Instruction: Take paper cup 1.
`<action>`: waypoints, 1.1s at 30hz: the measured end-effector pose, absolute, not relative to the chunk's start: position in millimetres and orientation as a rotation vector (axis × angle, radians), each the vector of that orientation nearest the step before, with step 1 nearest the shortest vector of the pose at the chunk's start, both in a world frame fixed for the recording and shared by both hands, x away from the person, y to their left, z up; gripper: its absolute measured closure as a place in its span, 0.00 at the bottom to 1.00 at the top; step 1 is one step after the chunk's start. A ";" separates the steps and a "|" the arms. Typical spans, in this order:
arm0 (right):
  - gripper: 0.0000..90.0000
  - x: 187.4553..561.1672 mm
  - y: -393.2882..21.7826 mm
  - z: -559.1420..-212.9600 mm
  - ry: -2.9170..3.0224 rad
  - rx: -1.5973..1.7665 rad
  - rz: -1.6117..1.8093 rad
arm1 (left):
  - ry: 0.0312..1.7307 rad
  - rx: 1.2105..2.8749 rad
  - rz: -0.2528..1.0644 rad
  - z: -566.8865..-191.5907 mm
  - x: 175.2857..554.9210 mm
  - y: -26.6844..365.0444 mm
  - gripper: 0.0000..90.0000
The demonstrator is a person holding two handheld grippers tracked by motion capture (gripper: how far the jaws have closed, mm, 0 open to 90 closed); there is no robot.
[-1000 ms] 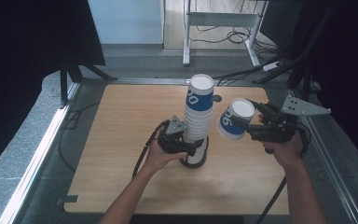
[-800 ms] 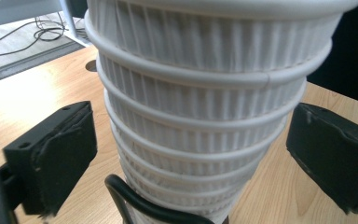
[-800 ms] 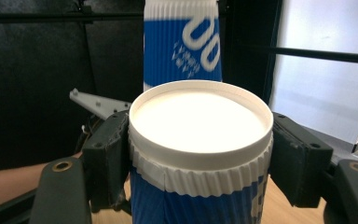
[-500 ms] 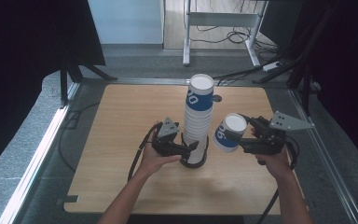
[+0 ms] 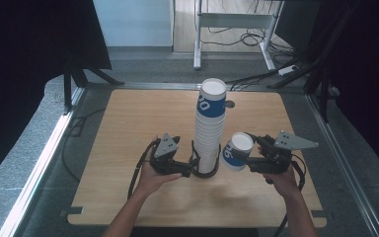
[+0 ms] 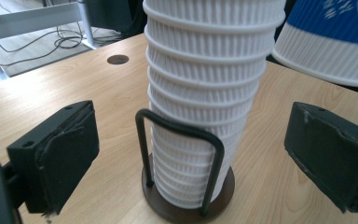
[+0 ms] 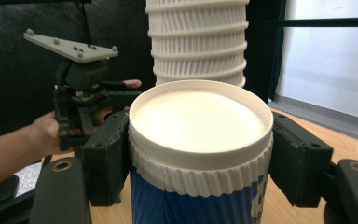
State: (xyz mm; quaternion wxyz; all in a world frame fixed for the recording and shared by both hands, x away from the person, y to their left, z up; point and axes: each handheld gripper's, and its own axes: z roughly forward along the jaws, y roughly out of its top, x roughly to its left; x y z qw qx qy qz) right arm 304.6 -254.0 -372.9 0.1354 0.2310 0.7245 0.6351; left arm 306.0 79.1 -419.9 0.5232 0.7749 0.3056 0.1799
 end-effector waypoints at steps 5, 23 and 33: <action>0.32 301.6 -250.7 -384.5 2.104 0.679 1.841 | 0.738 1.833 0.427 -424.8 296.6 88.1 0.04; 0.32 295.5 -226.3 -430.2 2.144 0.711 1.863 | 0.782 1.807 0.408 -444.3 272.6 116.2 0.06; 0.32 292.2 -216.7 -441.7 2.162 0.721 1.842 | 0.755 1.813 0.389 -445.0 264.7 109.9 0.06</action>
